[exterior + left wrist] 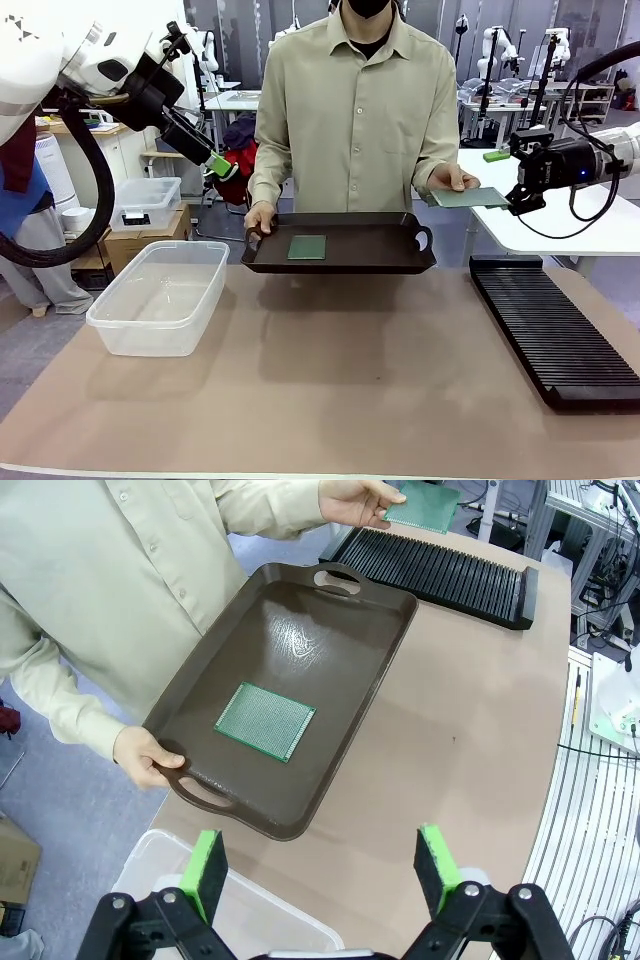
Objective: Sort PCBs into racks and boxes based on the side picked up.
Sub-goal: Pick up the Blank PCB handed by the Human.
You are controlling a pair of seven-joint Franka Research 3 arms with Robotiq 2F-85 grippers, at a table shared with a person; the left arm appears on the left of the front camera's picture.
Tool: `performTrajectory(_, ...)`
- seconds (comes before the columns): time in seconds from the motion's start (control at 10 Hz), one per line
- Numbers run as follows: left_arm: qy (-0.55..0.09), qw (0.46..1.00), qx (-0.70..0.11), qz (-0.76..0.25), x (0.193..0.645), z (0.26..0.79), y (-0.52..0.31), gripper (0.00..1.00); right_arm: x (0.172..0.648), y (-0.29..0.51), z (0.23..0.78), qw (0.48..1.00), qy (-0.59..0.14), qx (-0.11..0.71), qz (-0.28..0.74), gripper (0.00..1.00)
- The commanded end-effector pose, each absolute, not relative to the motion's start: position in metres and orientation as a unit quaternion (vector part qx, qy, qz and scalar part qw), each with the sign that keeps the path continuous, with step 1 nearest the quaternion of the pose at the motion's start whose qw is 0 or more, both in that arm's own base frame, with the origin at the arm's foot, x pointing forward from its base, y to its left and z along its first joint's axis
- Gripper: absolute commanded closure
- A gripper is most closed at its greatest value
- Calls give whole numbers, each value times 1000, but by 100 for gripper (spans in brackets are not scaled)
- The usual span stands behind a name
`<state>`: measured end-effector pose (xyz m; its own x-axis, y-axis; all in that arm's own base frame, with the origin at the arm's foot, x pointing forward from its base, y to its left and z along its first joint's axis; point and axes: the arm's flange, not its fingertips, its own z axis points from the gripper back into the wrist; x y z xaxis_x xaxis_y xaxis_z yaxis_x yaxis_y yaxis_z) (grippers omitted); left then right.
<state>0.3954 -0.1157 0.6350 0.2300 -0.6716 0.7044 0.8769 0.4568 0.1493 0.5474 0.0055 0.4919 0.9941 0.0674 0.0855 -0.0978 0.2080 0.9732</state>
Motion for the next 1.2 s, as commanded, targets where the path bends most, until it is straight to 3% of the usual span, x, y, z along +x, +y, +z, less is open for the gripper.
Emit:
performTrajectory(0.0, -366, 769, -151, -502, 396, 633, -114, 0, 551, 5, 491, 765, -14, 640, 75, 38)
performTrajectory(0.1, -366, 769, -151, -502, 396, 633, -114, 0, 549, 6, 490, 764, -3, 642, 70, 74)
performTrajectory(0.2, -366, 769, -151, -502, 396, 633, -114, 0, 548, 6, 490, 765, 3, 640, 76, 98)
performTrajectory(1.1, -366, 769, -151, -502, 396, 633, -114, 0, 545, 4, 488, 765, 26, 639, 76, 100)
